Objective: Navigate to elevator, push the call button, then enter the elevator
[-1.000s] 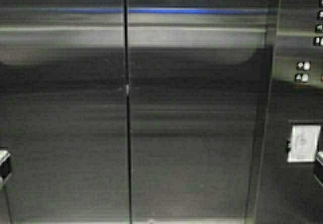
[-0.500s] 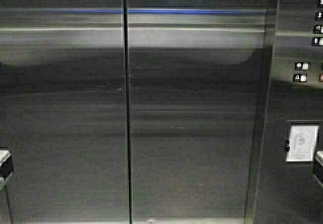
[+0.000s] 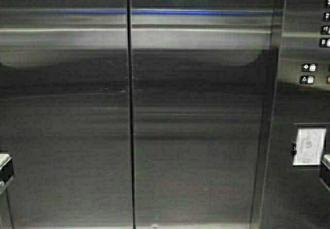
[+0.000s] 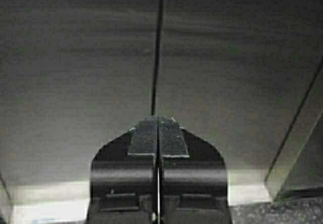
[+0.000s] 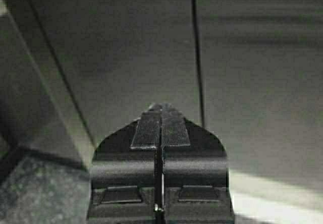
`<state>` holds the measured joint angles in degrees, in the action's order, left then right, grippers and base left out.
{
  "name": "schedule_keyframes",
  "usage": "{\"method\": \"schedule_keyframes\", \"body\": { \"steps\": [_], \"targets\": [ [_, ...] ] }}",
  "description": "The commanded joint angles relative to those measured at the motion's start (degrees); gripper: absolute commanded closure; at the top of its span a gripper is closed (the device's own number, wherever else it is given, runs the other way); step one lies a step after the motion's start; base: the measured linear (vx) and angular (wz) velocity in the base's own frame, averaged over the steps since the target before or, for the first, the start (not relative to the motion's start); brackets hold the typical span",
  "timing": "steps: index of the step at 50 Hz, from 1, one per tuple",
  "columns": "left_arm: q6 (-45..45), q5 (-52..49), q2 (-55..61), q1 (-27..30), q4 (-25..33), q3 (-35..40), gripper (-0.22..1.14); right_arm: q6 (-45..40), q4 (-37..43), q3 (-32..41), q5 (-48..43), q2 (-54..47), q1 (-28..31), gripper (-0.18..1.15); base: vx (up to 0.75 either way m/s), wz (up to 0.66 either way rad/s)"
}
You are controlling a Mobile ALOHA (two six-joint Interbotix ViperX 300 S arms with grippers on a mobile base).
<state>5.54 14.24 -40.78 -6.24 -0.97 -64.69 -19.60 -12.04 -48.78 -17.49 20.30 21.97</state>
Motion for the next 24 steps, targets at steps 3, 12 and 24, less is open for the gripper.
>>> {"method": "schedule_keyframes", "body": {
  "steps": [3, 12, 24],
  "targets": [
    [0.0, 0.4, 0.1, 0.1, 0.1, 0.9, 0.89, 0.1, 0.0, 1.1, -0.5, 0.4, 0.0, 0.9, 0.0, 0.0],
    [0.0, 0.4, 0.1, 0.1, 0.1, 0.9, 0.89, 0.1, 0.0, 1.0, -0.4, 0.5, 0.0, 0.9, 0.0, 0.0],
    [0.0, 0.4, 0.1, 0.1, 0.1, 0.9, 0.89, 0.1, 0.0, 0.9, -0.5, 0.4, 0.0, 0.9, 0.0, 0.0]
  ]
}}
